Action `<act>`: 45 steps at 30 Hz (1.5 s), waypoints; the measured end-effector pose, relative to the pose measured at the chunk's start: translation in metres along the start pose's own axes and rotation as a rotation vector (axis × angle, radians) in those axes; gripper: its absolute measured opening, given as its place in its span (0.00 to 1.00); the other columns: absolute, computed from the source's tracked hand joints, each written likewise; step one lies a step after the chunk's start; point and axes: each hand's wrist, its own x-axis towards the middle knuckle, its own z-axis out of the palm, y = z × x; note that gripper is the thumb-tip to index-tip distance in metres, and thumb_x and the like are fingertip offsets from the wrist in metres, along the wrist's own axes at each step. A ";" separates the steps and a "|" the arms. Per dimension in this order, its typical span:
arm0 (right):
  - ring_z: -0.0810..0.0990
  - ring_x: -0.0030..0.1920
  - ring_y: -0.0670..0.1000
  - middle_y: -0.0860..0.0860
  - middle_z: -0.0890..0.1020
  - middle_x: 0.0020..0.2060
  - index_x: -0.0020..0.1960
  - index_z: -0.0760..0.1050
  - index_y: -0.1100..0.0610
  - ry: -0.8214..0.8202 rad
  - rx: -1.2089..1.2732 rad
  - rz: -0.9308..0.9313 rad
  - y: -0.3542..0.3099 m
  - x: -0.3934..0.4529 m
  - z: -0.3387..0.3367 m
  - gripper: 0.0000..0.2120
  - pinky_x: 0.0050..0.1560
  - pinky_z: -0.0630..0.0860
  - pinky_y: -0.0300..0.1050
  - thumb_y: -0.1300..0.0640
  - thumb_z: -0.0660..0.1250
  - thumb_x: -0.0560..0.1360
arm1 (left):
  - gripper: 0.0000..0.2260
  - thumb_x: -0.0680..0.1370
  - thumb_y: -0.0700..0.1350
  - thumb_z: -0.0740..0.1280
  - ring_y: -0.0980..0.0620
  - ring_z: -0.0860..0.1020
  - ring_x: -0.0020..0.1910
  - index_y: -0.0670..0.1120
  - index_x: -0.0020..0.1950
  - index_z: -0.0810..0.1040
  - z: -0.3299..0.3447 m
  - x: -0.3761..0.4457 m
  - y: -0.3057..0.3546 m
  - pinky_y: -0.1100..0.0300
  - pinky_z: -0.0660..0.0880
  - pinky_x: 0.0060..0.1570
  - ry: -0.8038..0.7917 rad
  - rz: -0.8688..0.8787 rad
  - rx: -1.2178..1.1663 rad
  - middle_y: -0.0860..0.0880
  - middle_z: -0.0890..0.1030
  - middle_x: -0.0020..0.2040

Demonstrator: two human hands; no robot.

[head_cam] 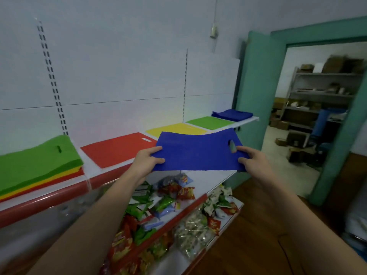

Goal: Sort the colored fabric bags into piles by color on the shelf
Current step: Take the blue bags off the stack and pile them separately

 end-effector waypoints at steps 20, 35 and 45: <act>0.74 0.43 0.41 0.54 0.68 0.72 0.72 0.70 0.53 0.287 -0.158 0.177 0.117 0.112 -0.190 0.20 0.30 0.75 0.34 0.63 0.61 0.81 | 0.25 0.77 0.34 0.69 0.43 0.80 0.56 0.47 0.73 0.72 0.285 0.164 -0.014 0.48 0.80 0.55 -0.291 0.013 -0.052 0.45 0.76 0.66; 0.80 0.46 0.46 0.55 0.70 0.69 0.69 0.73 0.52 0.398 -0.058 0.228 0.184 0.284 -0.279 0.19 0.40 0.83 0.45 0.64 0.63 0.80 | 0.25 0.76 0.30 0.68 0.52 0.80 0.54 0.43 0.73 0.71 0.453 0.343 -0.014 0.54 0.78 0.53 -0.421 0.014 -0.152 0.51 0.73 0.66; 0.81 0.48 0.53 0.54 0.71 0.67 0.69 0.73 0.53 0.332 -0.042 0.239 0.255 0.406 -0.367 0.18 0.40 0.82 0.47 0.64 0.61 0.81 | 0.26 0.77 0.33 0.69 0.43 0.79 0.58 0.46 0.73 0.71 0.573 0.419 -0.021 0.52 0.79 0.53 -0.389 0.006 -0.105 0.44 0.74 0.67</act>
